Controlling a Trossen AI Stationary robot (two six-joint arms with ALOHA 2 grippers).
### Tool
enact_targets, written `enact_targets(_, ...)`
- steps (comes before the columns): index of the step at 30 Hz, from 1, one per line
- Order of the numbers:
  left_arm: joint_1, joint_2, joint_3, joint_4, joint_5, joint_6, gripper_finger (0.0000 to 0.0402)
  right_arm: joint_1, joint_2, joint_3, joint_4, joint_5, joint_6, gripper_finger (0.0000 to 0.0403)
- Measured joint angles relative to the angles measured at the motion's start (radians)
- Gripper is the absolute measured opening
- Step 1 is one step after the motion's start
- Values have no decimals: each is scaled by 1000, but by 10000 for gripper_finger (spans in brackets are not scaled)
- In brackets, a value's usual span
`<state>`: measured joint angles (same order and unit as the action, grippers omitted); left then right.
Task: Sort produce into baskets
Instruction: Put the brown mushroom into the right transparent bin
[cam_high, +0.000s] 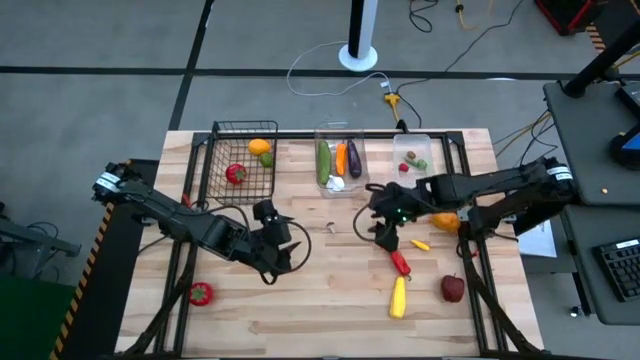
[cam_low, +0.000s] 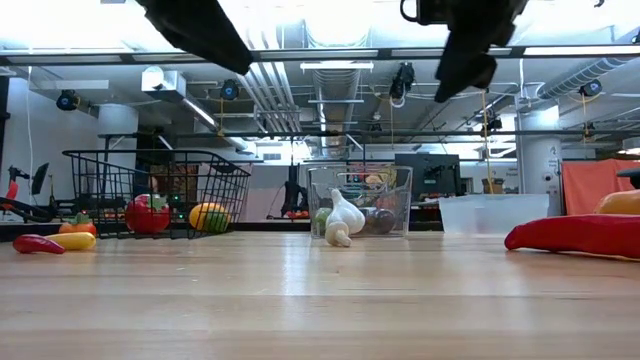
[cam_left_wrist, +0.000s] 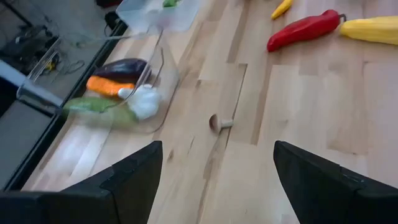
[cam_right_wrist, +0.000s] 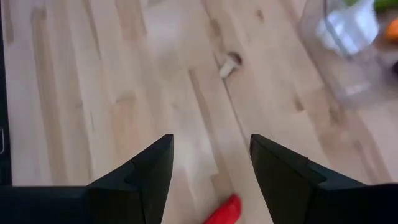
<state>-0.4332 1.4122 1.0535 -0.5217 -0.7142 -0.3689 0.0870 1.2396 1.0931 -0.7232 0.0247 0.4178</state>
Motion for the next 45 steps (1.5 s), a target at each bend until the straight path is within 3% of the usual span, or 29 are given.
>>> enact_targets(8, 15, 0, -73, 259, -14, 31, 288, 54, -6, -2, -39, 4, 34, 206)
enact_targets(12, 16, 37, -119, 421, -2, 146, 288, 60, -8, -2, -38, 5, 27, 206)
enact_targets(18, 31, 193, -190, 786, 0, 280, 288, 69, -8, -2, -37, 30, -1, 206)
enact_targets(21, 51, 289, -191, 890, -1, 324, 288, 70, -8, -2, -33, 31, -18, 206)
enact_targets(30, 164, 499, -171, 970, 4, 260, 288, 70, -8, -2, -27, 55, -39, 206)
enact_targets(37, 243, 586, -173, 1058, 78, 249, 282, 70, -8, -3, -27, 56, -39, 206)
enact_targets(45, 269, 636, -173, 1079, 155, 224, 241, 70, -8, -14, -26, 56, -36, 206)
